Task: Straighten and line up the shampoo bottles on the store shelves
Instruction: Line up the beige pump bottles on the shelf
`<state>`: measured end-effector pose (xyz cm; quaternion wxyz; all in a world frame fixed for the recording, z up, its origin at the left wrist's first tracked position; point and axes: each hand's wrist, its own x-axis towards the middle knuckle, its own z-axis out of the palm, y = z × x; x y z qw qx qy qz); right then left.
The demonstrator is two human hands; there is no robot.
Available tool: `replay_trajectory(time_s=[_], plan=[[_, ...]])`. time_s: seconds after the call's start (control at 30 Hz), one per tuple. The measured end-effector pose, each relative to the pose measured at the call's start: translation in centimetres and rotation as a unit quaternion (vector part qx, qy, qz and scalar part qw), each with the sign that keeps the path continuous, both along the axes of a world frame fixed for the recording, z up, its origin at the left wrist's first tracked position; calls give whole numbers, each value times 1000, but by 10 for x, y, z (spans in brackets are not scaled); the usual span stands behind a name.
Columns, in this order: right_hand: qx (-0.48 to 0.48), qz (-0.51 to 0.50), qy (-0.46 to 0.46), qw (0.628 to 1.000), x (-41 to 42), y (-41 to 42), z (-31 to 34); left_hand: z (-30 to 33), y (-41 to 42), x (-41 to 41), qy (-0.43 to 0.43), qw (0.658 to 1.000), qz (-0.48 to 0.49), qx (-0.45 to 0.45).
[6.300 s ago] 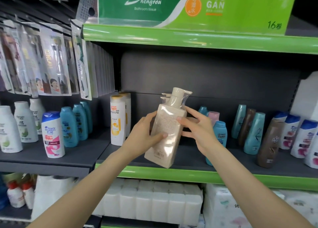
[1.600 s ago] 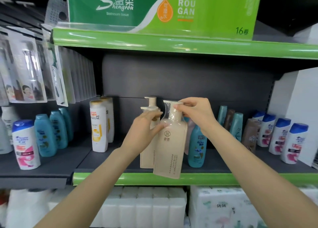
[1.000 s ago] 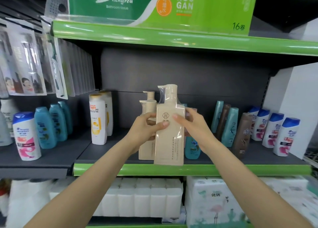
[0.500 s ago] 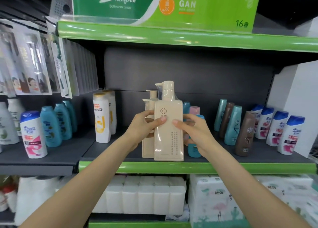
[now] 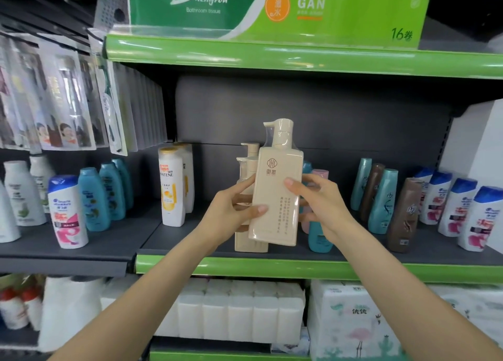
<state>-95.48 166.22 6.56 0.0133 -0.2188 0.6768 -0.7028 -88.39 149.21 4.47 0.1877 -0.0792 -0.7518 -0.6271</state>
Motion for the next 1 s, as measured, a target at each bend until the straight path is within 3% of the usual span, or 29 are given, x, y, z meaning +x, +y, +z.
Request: replay_trajectory(time_s=[0.17, 0.27, 0.37, 0.47, 0.6, 0.83, 1.0], plan=[[7, 22, -28, 999, -2, 3, 1, -1, -1, -1, 1, 1000, 6, -20], [-9, 1, -30, 1000, -1, 2, 0, 2, 4, -4, 30, 987, 73, -140], [-33, -10, -32, 999, 0, 0, -2, 5, 17, -7, 53, 948, 153, -273], [-42, -4, -28, 999, 4, 0, 0, 6, 28, -8, 32, 924, 201, -323], [-46, 24, -21, 998, 1, 8, -1, 11, 24, -8, 44, 948, 170, -265], [-71, 188, -82, 976, -11, 9, -13, 11, 18, -1, 55, 988, 51, -136], [-84, 183, -47, 978, -14, 3, -11, 8, 13, -1, 32, 994, -4, -107]])
